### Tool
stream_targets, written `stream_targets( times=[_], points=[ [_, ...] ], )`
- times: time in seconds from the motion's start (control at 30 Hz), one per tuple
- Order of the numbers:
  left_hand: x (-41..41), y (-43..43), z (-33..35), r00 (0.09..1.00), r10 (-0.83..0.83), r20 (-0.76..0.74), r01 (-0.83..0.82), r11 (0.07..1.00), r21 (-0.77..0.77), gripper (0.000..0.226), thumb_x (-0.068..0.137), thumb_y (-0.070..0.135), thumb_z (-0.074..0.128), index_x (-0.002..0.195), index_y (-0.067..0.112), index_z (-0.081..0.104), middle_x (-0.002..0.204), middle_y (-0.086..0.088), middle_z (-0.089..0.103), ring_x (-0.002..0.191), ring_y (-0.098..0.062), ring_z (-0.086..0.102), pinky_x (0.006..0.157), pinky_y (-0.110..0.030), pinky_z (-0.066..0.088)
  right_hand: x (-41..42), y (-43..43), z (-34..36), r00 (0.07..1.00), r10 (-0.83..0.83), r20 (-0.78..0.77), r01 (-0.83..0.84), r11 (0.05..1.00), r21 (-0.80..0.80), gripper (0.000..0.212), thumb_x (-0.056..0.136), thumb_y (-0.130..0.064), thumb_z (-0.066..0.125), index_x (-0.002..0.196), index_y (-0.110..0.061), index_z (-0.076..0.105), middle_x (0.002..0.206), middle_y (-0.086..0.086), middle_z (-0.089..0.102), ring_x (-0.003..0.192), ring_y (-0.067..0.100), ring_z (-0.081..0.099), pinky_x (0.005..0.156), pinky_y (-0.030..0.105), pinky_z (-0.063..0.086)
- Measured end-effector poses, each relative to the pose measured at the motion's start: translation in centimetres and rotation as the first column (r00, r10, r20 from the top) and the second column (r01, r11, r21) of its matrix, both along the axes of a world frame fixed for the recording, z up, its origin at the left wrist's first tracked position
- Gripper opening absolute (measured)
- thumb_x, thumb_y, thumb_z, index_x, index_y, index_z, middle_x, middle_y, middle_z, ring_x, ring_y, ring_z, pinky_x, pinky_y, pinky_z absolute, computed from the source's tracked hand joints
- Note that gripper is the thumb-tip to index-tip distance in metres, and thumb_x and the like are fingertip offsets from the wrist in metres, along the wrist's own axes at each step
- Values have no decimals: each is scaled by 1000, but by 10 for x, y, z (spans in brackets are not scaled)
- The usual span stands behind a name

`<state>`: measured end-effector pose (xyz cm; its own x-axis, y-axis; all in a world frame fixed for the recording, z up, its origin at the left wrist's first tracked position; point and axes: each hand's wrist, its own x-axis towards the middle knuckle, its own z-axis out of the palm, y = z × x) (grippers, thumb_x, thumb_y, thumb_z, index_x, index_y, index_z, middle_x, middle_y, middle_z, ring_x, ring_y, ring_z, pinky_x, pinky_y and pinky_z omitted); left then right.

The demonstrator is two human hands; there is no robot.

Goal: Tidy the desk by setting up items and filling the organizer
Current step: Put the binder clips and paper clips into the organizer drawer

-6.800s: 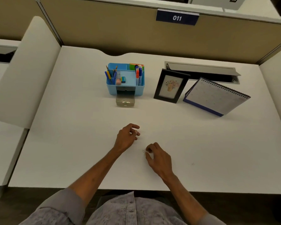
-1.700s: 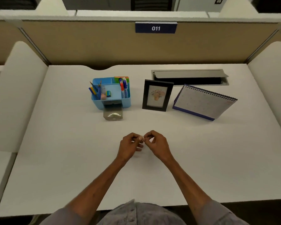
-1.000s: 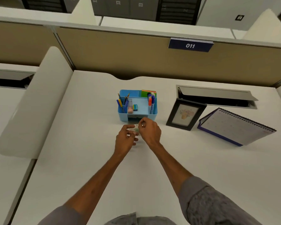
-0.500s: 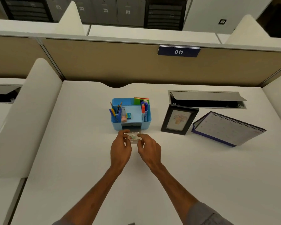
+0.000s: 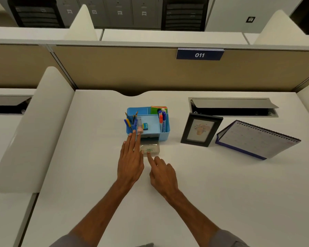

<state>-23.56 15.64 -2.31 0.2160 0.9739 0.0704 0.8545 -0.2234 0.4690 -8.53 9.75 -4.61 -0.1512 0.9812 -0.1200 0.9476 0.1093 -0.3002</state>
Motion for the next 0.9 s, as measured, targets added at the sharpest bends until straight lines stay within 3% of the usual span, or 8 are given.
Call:
stream_targets(
  times=[0.1,0.2,0.37,0.47,0.9],
  points=[
    [1,2,-2,999,22,-37,-23,999,-36,69,108,28,40,165,8,7,175,-6,-1,163,-23,-2,133,-44,5,-2,-8,-1,992,53,112,-63,994,91,83,82,-36,81,155,-20,43,150,10,55,134,30,58,111,51,44],
    [-2,5,-5,995,16,-94,-21,998,-53,71,105,29,35,164,8,1,174,-7,-3,162,-25,-3,133,-42,2,-3,-12,-3,987,74,144,-89,991,102,82,83,-43,78,154,-16,46,158,10,47,144,27,48,119,52,34],
    [-3,8,-10,990,17,-141,-25,998,-54,75,105,15,45,166,10,0,174,-6,-7,162,-22,-7,132,-38,-1,-4,-8,-12,986,89,139,-81,995,-65,73,107,-46,36,165,-14,5,172,10,2,159,25,5,128,53,4],
    [-6,9,-12,992,10,-129,-19,997,-68,78,104,12,47,166,11,0,175,-5,-6,162,-22,-6,133,-39,2,-6,-4,-14,988,87,128,-72,990,-118,73,109,-49,26,164,-17,-9,172,5,-12,159,22,-8,127,48,-12],
    [-10,9,-18,997,12,-74,-17,997,-77,78,108,18,47,162,17,-9,175,-2,-6,162,-21,-4,133,-40,12,-8,16,-13,991,73,114,-58,990,-129,72,108,-49,26,164,-19,-9,172,3,-15,159,19,-11,129,49,-7]
  ],
)
